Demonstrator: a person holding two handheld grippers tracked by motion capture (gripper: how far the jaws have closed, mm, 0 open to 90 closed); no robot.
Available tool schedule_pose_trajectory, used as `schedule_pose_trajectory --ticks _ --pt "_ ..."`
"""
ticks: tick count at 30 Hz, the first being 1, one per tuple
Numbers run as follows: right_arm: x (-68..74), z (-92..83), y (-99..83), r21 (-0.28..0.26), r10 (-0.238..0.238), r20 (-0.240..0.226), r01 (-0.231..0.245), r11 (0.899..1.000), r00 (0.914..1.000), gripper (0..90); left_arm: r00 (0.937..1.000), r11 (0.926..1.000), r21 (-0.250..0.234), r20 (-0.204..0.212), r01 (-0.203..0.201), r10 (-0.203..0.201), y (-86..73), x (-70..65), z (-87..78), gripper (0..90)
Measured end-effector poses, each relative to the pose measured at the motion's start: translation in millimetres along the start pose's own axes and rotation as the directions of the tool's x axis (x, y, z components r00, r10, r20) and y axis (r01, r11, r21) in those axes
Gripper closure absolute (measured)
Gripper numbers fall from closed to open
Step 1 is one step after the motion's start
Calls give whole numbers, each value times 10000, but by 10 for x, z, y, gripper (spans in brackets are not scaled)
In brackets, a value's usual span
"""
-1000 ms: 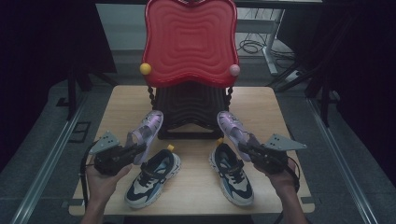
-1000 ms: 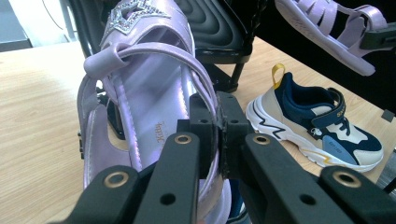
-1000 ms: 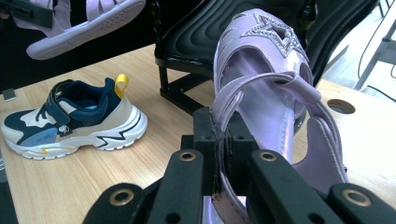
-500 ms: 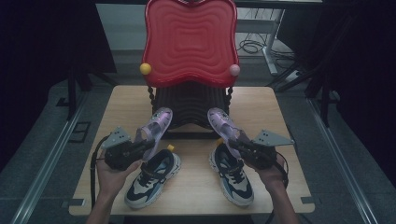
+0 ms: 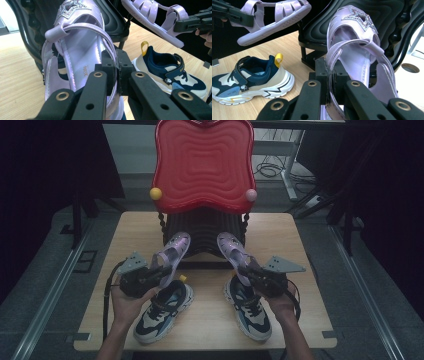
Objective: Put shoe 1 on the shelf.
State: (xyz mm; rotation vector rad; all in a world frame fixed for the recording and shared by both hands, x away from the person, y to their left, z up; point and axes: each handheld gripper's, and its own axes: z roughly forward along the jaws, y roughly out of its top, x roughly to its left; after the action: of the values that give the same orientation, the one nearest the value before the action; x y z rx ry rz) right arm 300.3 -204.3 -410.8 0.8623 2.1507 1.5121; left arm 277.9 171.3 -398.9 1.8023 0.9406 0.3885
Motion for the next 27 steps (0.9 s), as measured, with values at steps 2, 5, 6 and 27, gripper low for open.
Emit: schedule_pose_trajectory --ticks 2,5,6,27 --pt "5 17 4 20 44 6 -44 10000 10000 863 10000 10000 -28 23 8 -8 13 -2 28 871" --pt "12 38 15 -34 59 21 -59 10000 10000 863 10000 10000 -56 -6 25 -25 29 2 62 871" --pt "12 45 20 -76 20 41 -19 10000 10000 863 10000 10000 -66 -8 42 -42 32 2 71 871" --pt "60 240 124 -234 30 249 -24 9997 9997 863 9998 9998 -134 -113 -142 140 133 -14 262 871"
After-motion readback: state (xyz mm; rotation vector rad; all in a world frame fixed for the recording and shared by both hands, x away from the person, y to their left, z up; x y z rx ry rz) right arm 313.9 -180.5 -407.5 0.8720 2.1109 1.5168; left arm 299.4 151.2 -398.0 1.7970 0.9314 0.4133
